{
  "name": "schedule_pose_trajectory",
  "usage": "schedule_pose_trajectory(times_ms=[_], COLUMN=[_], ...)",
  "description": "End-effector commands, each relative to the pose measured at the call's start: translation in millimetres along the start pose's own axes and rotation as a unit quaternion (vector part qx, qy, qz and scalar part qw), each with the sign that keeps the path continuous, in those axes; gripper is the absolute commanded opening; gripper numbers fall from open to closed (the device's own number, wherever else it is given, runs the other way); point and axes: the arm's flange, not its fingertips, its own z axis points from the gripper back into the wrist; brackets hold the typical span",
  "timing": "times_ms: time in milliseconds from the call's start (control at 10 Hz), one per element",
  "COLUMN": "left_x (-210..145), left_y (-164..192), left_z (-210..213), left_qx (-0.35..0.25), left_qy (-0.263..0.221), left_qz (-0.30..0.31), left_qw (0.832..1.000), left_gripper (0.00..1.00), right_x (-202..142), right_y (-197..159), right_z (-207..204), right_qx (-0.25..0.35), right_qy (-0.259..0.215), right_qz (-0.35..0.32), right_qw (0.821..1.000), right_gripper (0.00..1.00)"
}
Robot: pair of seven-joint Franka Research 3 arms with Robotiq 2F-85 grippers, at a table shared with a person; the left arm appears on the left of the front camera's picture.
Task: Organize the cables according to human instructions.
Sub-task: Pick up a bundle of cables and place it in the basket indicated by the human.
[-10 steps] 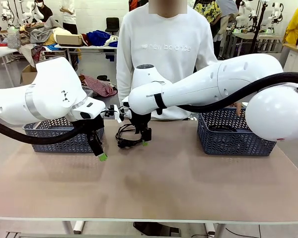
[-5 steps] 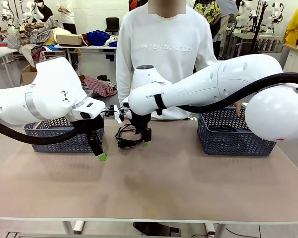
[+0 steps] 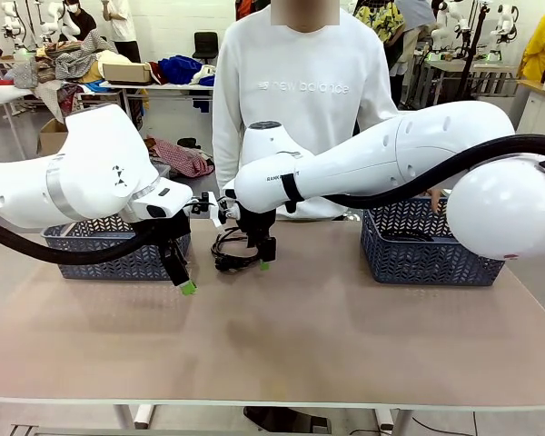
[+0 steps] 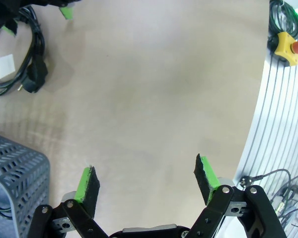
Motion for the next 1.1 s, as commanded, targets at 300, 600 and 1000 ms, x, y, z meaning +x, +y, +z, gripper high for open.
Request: schedule_pose_trajectory(times_ms=[300, 600, 1000], left_x=[-1.4, -1.4, -1.4], left_y=[0.1, 0.1, 0.1], left_z=[0.8, 0.8, 0.8], left_qx=[0.000, 0.000, 0.000], left_qy=[-0.001, -0.001, -0.001], left_qz=[0.004, 0.004, 0.004], left_qw=[1.000, 1.000, 1.000], left_gripper=[1.00, 1.00, 1.00], right_x=[9.5, 6.8, 3.8], right_y=[-13.9, -13.7, -14.7], right_z=[-4.2, -2.5, 0.4], right_qx=[0.014, 0.015, 0.016], right_qy=[-0.001, 0.001, 0.006], right_qz=[-0.031, -0.041, -0.046], right_qw=[0.999, 0.999, 0.999], right_gripper=[1.00, 0.78, 0.39])
